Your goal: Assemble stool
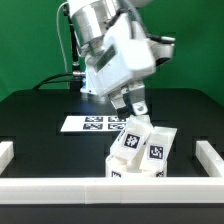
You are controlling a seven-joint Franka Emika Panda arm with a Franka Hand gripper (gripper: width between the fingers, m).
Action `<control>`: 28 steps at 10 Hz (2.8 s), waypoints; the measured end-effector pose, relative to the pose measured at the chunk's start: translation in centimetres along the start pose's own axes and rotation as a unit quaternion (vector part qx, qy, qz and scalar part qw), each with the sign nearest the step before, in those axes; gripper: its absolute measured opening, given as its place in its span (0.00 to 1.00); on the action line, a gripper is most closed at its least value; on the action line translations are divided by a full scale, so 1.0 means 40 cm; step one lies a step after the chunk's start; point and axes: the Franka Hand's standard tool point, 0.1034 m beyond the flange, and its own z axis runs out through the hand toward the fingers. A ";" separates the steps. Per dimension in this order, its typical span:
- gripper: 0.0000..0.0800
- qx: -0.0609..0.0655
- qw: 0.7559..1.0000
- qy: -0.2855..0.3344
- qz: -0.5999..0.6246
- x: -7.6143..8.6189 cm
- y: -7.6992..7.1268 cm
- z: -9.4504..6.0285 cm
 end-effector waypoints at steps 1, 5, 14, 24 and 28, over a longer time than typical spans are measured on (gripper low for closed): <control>0.81 -0.004 0.999 0.002 -0.033 -0.007 -0.007 -0.002; 0.81 -0.009 0.985 0.003 -0.173 -0.010 -0.005 0.002; 0.81 -0.034 0.846 0.044 -0.530 -0.030 -0.025 -0.014; 0.81 -0.092 0.476 -0.036 -0.874 -0.038 0.011 0.024; 0.81 -0.106 0.338 -0.060 -0.933 -0.039 0.007 0.030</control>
Offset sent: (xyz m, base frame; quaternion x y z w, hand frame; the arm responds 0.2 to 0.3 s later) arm 0.0000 0.0000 0.0000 0.0000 0.0000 -0.1938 0.9810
